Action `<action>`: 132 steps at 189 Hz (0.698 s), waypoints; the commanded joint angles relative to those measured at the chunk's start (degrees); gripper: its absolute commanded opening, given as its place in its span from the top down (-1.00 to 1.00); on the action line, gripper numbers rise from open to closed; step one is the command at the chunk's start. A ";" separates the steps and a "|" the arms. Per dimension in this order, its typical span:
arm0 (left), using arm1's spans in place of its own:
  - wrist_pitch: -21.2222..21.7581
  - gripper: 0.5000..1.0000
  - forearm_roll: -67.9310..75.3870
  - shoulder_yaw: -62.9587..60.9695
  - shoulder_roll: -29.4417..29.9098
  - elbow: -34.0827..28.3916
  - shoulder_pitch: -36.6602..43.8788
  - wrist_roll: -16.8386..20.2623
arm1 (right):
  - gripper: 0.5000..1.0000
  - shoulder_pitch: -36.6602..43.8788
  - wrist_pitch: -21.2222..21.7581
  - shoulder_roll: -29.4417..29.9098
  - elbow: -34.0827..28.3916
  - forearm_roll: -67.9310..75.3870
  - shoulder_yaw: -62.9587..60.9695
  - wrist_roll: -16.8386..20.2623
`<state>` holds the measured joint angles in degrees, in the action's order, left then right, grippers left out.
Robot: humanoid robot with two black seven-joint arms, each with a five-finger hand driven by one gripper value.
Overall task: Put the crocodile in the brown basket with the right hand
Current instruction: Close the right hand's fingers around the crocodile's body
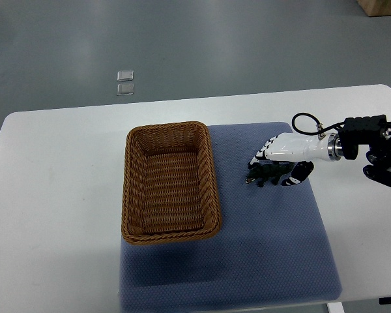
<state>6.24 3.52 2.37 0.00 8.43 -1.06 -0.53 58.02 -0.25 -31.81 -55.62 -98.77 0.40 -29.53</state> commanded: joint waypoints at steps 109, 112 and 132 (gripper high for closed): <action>0.00 -1.00 0.00 0.00 0.00 0.00 0.00 0.00 | 0.09 0.51 -1.24 0.61 1.48 -0.02 1.18 0.00; 0.00 -1.00 0.00 0.00 0.00 0.00 0.00 0.00 | 0.11 0.51 -1.16 0.61 1.48 -0.02 1.18 0.00; 0.00 -1.00 0.00 0.00 0.00 0.00 0.00 0.00 | 0.24 0.60 -1.16 0.78 1.75 -0.02 1.62 0.00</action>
<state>6.24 3.52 2.37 0.00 8.44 -1.05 -0.52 58.53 -1.47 -31.21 -54.13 -98.78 1.64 -29.53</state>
